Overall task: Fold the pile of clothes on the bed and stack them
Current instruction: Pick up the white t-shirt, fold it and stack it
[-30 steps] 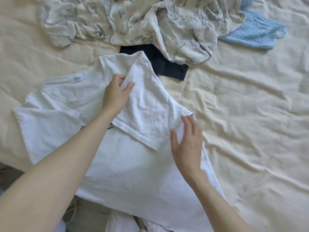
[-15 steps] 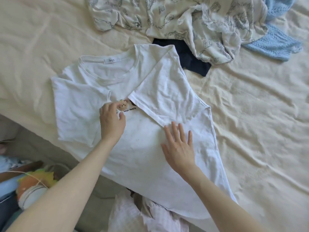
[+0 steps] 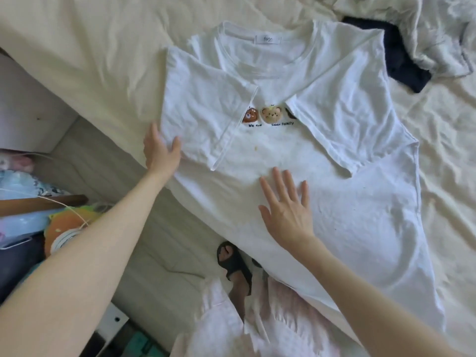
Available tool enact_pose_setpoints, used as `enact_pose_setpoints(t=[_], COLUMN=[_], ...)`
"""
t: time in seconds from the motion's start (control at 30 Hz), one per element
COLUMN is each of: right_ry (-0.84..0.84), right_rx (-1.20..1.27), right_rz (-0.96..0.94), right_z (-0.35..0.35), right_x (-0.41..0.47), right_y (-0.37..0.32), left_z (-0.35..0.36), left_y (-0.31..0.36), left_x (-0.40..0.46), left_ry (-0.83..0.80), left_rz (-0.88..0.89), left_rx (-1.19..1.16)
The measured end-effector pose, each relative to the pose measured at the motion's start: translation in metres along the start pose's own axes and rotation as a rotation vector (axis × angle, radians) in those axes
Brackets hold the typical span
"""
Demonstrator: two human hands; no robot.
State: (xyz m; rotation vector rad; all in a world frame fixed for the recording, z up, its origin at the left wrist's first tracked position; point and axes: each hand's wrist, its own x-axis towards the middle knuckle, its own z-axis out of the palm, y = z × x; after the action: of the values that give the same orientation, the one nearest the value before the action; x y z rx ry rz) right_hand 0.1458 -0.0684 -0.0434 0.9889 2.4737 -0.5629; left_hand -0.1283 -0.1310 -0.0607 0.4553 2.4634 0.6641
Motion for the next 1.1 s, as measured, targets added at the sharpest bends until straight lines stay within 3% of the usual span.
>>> enact_pose_setpoints(t=[0.13,0.27,0.43,0.53,0.73,0.8,0.93,1.1], right_ry=[0.059,0.060,-0.016,-0.067,-0.101,-0.102,-0.006,0.115], right_rx=[0.012,0.041,0.041,0.050,0.065,0.066,0.154,0.194], right_rz=[0.079,0.125,0.154,0.175,0.181,0.195,0.234,0.333], right_z=[0.019,0.038,0.054,0.061,0.071,0.072,0.070,0.060], right_x=[-0.012,-0.029,-0.051,-0.066,-0.097,-0.109,-0.131,-0.157], right_y=[-0.010,-0.022,-0.033,-0.035,-0.017,-0.008,0.016,0.064], left_z=[0.004,0.008,0.016,0.023,0.024,0.022,0.016,0.003], left_y=[-0.023,-0.071,-0.119,-0.131,-0.151,-0.156,-0.156,-0.145], left_x=[0.015,-0.011,-0.054,-0.075,-0.119,-0.132,-0.151,-0.187], left_ry=[-0.043,-0.177,-0.504,-0.575,-0.516,-0.428,-0.216,-0.307], left_rz=[-0.120,-0.163,-0.296,-0.329,-0.339,-0.352,-0.229,-0.260], left_rx=[-0.334,-0.319,-0.340,-0.346,-0.379,-0.432,-0.302,-0.485])
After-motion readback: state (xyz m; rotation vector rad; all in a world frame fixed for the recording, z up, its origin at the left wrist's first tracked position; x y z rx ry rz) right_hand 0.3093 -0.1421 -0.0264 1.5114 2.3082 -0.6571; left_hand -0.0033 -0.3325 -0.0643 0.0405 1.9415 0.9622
